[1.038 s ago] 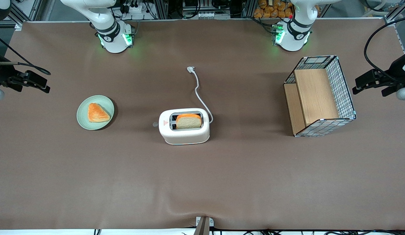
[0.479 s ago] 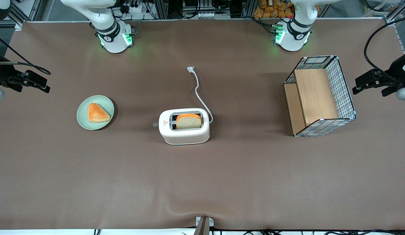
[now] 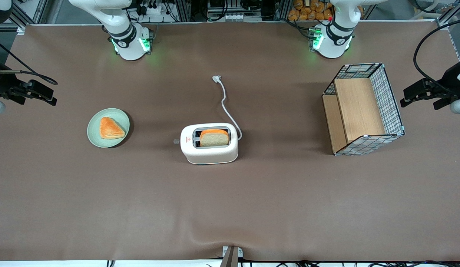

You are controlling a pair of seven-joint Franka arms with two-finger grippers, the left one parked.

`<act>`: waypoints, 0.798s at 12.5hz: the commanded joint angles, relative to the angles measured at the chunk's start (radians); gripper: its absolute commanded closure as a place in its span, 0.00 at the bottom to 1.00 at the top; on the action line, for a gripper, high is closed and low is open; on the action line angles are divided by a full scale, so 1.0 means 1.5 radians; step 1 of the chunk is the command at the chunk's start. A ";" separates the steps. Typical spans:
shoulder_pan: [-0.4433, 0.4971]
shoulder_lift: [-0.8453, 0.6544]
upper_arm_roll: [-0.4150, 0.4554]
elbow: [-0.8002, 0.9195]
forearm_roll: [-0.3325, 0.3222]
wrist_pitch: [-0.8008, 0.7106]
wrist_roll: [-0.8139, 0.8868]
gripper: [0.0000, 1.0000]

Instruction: Press toaster button with right arm

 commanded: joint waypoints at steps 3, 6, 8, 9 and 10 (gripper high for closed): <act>0.000 0.010 0.002 0.017 -0.003 -0.006 -0.009 0.00; 0.000 0.010 0.002 0.017 -0.004 -0.005 -0.010 0.00; -0.001 0.010 0.001 0.017 -0.006 -0.005 -0.010 0.00; 0.000 0.010 0.001 0.017 -0.008 -0.006 -0.010 0.00; 0.000 0.009 0.001 0.017 -0.008 -0.007 -0.010 0.00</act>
